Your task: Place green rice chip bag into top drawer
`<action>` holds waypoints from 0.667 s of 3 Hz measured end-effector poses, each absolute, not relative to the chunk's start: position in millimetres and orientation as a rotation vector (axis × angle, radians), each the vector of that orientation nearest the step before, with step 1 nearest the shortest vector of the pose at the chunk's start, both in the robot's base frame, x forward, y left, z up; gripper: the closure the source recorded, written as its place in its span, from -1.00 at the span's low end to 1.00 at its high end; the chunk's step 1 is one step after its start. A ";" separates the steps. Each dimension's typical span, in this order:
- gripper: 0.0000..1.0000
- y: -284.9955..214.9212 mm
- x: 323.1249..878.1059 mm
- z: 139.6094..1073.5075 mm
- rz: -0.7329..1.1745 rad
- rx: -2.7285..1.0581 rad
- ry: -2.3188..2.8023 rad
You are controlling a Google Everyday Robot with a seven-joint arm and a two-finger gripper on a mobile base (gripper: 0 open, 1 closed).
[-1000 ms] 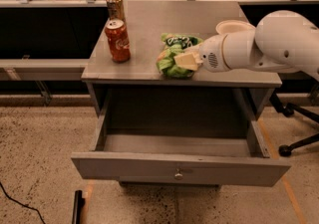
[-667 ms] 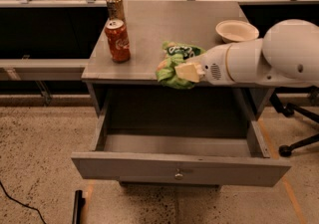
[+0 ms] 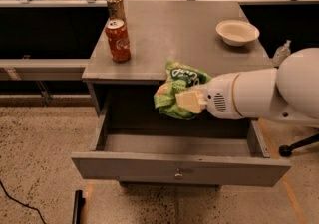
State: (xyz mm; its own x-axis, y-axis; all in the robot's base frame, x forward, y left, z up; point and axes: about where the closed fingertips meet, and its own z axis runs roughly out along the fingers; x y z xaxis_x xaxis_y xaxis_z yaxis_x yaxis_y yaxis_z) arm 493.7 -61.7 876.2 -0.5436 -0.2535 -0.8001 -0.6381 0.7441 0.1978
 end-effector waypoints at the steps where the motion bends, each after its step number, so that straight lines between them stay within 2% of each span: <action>1: 1.00 -63.2 453.9 861.5 0.646 -0.597 2.216; 2: 1.00 -68.6 426.7 841.9 0.677 -0.525 2.281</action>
Offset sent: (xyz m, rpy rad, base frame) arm -0.1020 -0.0181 -0.0633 0.0673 0.2565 -0.1407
